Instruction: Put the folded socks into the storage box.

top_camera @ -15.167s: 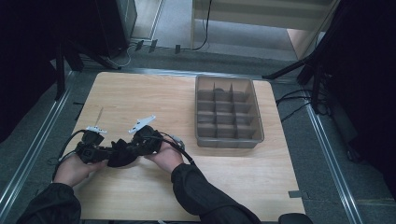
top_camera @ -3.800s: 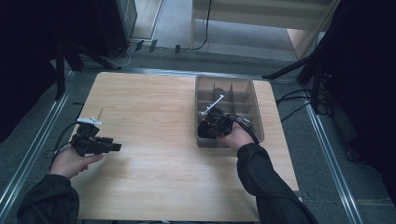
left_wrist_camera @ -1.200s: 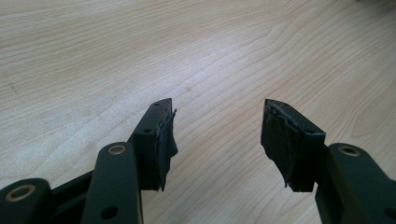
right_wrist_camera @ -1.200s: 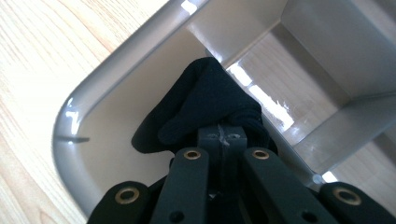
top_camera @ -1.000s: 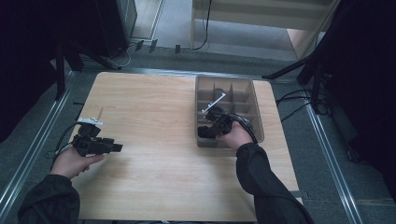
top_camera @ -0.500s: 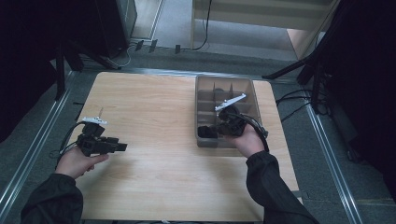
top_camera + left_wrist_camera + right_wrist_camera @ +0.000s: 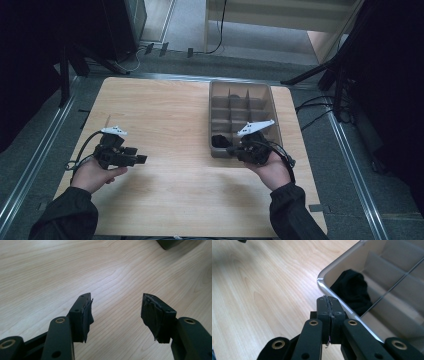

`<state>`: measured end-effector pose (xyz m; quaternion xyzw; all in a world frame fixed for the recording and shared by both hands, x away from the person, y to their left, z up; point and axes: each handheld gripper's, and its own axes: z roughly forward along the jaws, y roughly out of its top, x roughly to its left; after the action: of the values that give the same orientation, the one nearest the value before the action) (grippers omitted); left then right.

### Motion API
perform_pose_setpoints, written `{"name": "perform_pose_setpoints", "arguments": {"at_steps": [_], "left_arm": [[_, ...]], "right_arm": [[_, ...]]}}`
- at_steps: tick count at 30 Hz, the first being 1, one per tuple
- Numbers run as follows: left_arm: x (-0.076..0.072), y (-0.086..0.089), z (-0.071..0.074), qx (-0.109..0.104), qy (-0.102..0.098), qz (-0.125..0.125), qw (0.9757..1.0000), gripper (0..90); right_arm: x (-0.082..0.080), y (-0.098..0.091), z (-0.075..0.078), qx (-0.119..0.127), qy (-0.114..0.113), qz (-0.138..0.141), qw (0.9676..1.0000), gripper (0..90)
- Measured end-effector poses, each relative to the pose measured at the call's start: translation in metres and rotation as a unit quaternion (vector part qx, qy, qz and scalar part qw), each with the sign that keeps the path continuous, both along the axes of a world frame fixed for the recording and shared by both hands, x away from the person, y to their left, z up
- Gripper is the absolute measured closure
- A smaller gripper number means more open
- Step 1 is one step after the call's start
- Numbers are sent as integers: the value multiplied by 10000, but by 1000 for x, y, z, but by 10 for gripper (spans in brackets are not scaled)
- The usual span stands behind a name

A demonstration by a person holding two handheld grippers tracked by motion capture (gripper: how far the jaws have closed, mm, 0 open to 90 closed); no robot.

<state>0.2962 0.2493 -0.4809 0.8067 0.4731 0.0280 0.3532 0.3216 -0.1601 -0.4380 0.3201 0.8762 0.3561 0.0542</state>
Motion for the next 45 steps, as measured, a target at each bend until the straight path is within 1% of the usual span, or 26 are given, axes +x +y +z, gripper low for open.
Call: {"name": "perform_pose_setpoints", "arguments": {"at_steps": [4, 8, 11, 13, 15, 17, 20, 22, 24, 26, 29, 30, 32, 36, 38, 40, 45], "left_arm": [[-1, -10, 2, -159, -35, -85, 9998, 401], [-1, -17, 2, -217, -58, -185, 9996, 396], [0, -22, 2, -210, -79, -231, 9995, 393], [0, -26, 1, -228, -74, -274, 9993, 391], [0, -31, 1, -194, -82, -331, 9992, 389], [0, -34, 1, -167, -88, -400, 9990, 388], [2, -39, 0, -160, -92, -437, 9989, 386], [1, -41, -1, -233, -58, -429, 9988, 385], [-1, -45, -2, -356, -38, -423, 9985, 381], [-4, -49, -3, -294, -113, -554, 9980, 381], [-4, -53, -3, -269, -142, -613, 9977, 380], [-4, -54, -4, -266, -140, -611, 9977, 380], [-4, -54, -4, -235, -143, -601, 9978, 380], [-4, -53, -7, -222, -122, -570, 9981, 380], [-3, -54, -9, -174, -104, -601, 9980, 380], [-3, -54, -10, -108, -54, -647, 9978, 380], [-3, -56, -10, -91, -53, -665, 9977, 378]], "right_arm": [[-8, 2, -8, 47, 30, 42, 10000, 888], [-17, 5, -17, 154, 52, 121, 9998, 887], [-23, 9, -22, 136, 47, 157, 9998, 878], [-25, 10, -25, 162, 27, 168, 9997, 874], [-26, 10, -29, 231, 27, 159, 9996, 864], [-26, 10, -33, 285, 89, 168, 9994, 853], [-27, 11, -40, 248, 136, 180, 9994, 829], [-27, 12, -44, 217, 169, 163, 9995, 826], [-27, 12, -47, 196, 192, 174, 9995, 798], [-27, 11, -50, 208, 209, 180, 9994, 765], [-28, 11, -54, 196, 192, 189, 9994, 720], [-28, 11, -55, 195, 152, 236, 9994, 697], [-28, 12, -57, 170, 13, 281, 9995, 683], [-27, 12, -58, 222, 8, 298, 9993, 606], [-27, 13, -59, 210, -34, 308, 9993, 561], [-26, 14, -60, 214, -10, 301, 9993, 547], [-26, 13, -60, 250, -51, 253, 9994, 524]]}}
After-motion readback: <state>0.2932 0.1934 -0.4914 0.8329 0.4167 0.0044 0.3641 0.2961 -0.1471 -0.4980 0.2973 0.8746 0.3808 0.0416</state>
